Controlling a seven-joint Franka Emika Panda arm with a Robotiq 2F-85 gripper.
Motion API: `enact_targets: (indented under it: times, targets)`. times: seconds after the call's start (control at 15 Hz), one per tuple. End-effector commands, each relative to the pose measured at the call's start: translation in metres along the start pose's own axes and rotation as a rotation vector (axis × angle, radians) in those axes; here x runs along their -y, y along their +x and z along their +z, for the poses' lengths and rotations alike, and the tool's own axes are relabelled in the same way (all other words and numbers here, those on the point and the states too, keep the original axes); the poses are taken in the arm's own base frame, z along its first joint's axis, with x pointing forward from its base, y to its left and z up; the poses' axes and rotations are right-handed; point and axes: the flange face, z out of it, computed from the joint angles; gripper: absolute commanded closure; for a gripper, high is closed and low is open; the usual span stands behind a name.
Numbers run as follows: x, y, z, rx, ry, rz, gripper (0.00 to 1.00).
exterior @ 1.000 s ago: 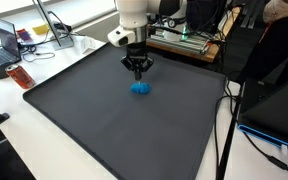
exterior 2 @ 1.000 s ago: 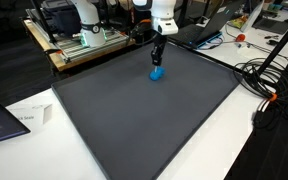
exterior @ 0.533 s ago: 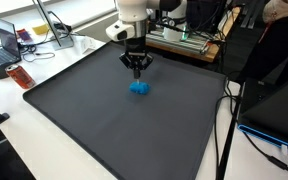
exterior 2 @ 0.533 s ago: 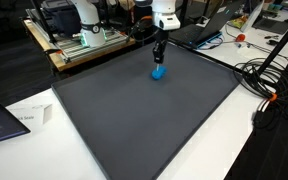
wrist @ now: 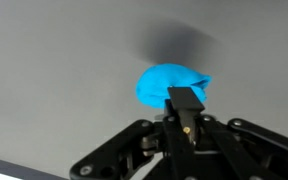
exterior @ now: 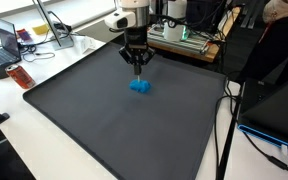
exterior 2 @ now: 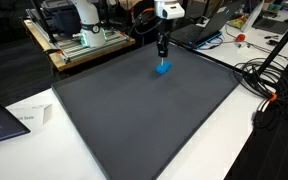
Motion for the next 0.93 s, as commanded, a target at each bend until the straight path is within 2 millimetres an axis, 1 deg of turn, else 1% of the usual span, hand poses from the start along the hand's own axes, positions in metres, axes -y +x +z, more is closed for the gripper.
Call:
enact_targets:
  times: [0.0,0.07,0.13,0.2,0.27,0.33,0.47,0.53,0.6,0.67,0.73,0.8,0.87]
  targets:
    - [0.002,-0.002,-0.021,-0.017,0.075,-0.038,0.97]
    - [0.0,-0.003,-0.022,-0.022,0.057,-0.022,0.97]
    - [-0.012,0.0,-0.02,-0.047,-0.061,0.046,0.97]
    - [-0.007,0.0,-0.022,-0.016,0.017,0.011,0.97]
    - [-0.004,-0.001,-0.024,-0.018,0.054,-0.009,0.97]
    - [-0.014,0.0,-0.02,-0.034,-0.053,0.053,0.97]
    - [-0.011,-0.001,-0.02,-0.001,0.014,0.031,0.97]
    - [-0.019,-0.001,-0.017,-0.011,-0.065,0.077,0.97]
    - [-0.009,-0.003,-0.02,0.008,0.065,0.002,0.97]
    - [-0.018,-0.003,-0.016,-0.001,-0.05,0.074,0.97]
    - [-0.024,-0.002,-0.016,-0.021,-0.102,0.11,0.97]
    - [-0.003,-0.005,-0.023,-0.016,0.085,-0.012,0.97]
    - [-0.003,-0.005,-0.023,-0.03,0.105,-0.006,0.97]
